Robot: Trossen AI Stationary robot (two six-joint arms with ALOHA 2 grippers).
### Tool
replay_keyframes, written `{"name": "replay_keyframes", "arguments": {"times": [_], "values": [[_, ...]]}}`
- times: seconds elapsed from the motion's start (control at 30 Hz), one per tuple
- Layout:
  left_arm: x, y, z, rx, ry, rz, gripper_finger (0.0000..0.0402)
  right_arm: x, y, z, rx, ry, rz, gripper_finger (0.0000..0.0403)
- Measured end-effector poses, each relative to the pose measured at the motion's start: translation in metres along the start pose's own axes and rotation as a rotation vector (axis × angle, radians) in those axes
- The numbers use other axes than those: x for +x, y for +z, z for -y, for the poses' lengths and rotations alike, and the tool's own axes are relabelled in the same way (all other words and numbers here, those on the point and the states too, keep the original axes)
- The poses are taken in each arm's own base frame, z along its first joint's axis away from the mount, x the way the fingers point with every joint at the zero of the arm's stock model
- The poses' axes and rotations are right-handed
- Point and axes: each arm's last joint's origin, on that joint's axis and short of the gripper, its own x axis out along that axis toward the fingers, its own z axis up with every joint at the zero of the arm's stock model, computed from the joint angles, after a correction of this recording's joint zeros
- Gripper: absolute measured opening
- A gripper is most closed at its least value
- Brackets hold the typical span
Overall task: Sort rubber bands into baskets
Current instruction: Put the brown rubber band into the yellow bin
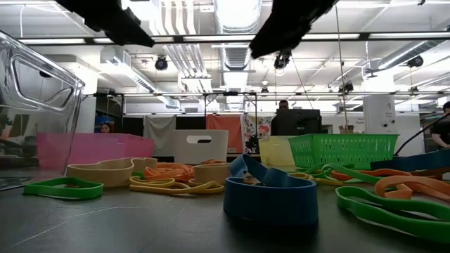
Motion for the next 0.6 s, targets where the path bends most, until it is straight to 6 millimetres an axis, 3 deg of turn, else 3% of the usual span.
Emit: {"name": "replay_keyframes", "arguments": {"times": [0.23, 0.6], "values": [[-0.009, -0.002, -0.004, -0.087, 0.007, 0.105, 0.0077, 0.044, -0.005, -0.013, -0.187, 0.156, -0.146, 0.0233], [-0.013, -0.013, -0.014, -0.042, 0.292, -0.003, 0.0077, 0.117, -0.029, -0.02, -0.114, 0.151, -0.3, 0.0233]]}}
